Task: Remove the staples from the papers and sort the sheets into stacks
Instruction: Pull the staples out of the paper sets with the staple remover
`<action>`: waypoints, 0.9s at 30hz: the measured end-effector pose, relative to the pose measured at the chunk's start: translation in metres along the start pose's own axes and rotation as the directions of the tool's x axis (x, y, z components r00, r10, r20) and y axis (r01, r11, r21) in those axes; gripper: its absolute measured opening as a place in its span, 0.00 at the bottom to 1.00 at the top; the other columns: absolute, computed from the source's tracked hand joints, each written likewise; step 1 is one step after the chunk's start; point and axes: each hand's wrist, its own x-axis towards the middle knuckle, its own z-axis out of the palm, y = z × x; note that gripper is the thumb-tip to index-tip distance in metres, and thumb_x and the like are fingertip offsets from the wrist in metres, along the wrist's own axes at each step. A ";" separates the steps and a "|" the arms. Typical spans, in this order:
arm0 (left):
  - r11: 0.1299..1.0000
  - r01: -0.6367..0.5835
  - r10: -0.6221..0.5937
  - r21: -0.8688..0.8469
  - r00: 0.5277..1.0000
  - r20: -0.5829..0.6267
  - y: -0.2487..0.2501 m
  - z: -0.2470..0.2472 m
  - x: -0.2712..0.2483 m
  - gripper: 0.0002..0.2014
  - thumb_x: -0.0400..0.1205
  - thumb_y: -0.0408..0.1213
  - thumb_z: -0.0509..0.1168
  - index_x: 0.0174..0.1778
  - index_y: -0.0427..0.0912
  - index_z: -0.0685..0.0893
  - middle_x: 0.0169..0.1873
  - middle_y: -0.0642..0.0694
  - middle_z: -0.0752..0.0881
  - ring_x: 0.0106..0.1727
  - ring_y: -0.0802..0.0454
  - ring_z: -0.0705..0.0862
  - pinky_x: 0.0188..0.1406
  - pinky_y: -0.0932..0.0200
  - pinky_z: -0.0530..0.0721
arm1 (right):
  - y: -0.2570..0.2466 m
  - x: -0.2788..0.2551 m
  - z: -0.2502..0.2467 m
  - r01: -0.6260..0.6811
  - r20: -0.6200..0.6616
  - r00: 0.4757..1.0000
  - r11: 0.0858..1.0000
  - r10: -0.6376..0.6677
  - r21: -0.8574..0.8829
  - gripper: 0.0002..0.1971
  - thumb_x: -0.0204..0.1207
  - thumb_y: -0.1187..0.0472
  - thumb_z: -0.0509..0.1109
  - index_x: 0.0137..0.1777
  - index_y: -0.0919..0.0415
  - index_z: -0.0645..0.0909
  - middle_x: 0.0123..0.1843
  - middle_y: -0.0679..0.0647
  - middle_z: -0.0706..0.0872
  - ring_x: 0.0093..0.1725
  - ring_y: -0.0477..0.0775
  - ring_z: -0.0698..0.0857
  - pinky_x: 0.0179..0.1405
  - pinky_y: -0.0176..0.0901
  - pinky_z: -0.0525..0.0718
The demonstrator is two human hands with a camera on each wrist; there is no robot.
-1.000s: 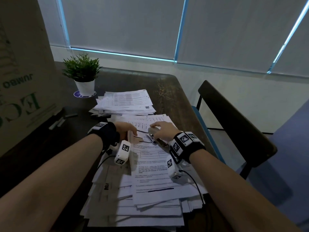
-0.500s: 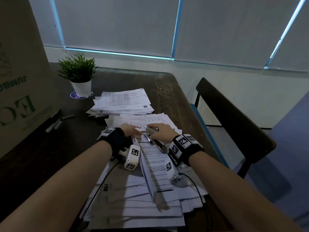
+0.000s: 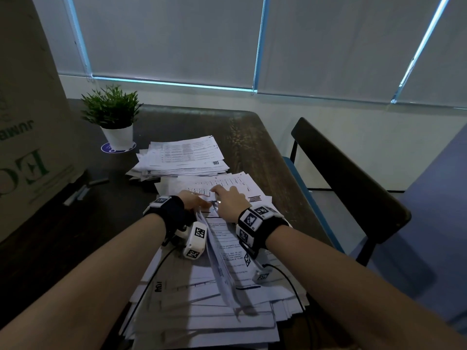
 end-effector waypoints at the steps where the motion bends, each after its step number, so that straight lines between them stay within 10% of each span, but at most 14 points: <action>1: 1.000 -0.006 0.006 0.012 1.000 -0.008 0.002 0.001 -0.006 0.22 0.69 0.27 0.78 0.58 0.27 0.84 0.53 0.31 0.87 0.50 0.39 0.86 0.57 0.44 0.83 | -0.001 0.001 0.001 0.006 -0.003 1.000 1.000 -0.006 -0.004 0.22 0.85 0.58 0.62 0.78 0.48 0.67 0.69 0.63 0.71 0.63 0.71 0.79 0.59 0.56 0.78; 7: 0.998 -0.044 0.046 0.052 0.998 -0.048 0.003 0.007 -0.012 0.19 0.72 0.26 0.75 0.58 0.28 0.84 0.44 0.35 0.86 0.36 0.45 0.82 0.37 0.56 0.81 | 0.002 0.010 0.004 0.070 0.008 0.998 0.996 -0.070 -0.061 0.13 0.81 0.64 0.61 0.61 0.53 0.82 0.61 0.62 0.83 0.58 0.62 0.82 0.49 0.46 0.79; 12: 0.993 -0.055 0.063 0.102 0.995 -0.073 0.003 0.006 -0.009 0.18 0.72 0.30 0.76 0.58 0.33 0.84 0.51 0.41 0.85 0.49 0.47 0.83 0.46 0.59 0.79 | 0.020 0.015 -0.008 -0.009 0.013 1.000 0.953 0.006 0.303 0.16 0.82 0.69 0.60 0.57 0.57 0.88 0.63 0.53 0.88 0.62 0.55 0.83 0.60 0.42 0.80; 18: 0.996 -0.022 0.019 -0.084 0.999 -0.034 -0.001 0.004 -0.009 0.20 0.69 0.20 0.75 0.58 0.24 0.82 0.55 0.27 0.85 0.51 0.33 0.86 0.57 0.39 0.84 | 0.061 0.017 0.000 -0.140 -0.084 0.920 0.520 0.383 0.843 0.15 0.84 0.68 0.59 0.58 0.53 0.86 0.60 0.57 0.86 0.59 0.59 0.85 0.55 0.48 0.85; 21: 0.992 0.053 -0.060 0.114 0.997 0.054 0.014 -0.006 -0.012 0.18 0.70 0.24 0.74 0.56 0.24 0.83 0.51 0.29 0.86 0.51 0.32 0.86 0.55 0.38 0.85 | 0.067 0.014 0.003 -0.120 0.002 0.804 0.160 0.595 0.980 0.21 0.85 0.67 0.54 0.72 0.48 0.78 0.66 0.58 0.82 0.49 0.63 0.87 0.34 0.47 0.83; 23: 0.935 0.061 -0.101 0.348 0.990 0.098 0.025 -0.013 -0.017 0.15 0.71 0.29 0.76 0.50 0.28 0.84 0.44 0.31 0.88 0.45 0.34 0.88 0.49 0.41 0.87 | 0.071 0.010 -0.004 -0.091 0.078 0.776 -0.012 0.626 0.996 0.26 0.87 0.69 0.50 0.83 0.49 0.64 0.72 0.60 0.76 0.48 0.64 0.85 0.37 0.50 0.80; 27: 0.800 -0.010 -0.006 0.600 1.000 0.025 0.047 -0.025 -0.024 0.22 0.71 0.37 0.78 0.57 0.31 0.84 0.50 0.38 0.88 0.52 0.41 0.87 0.60 0.47 0.84 | 0.082 0.017 -0.013 -0.081 0.107 0.803 -0.070 0.586 0.994 0.25 0.88 0.68 0.49 0.84 0.66 0.55 0.74 0.65 0.72 0.40 0.50 0.79 0.30 0.40 0.85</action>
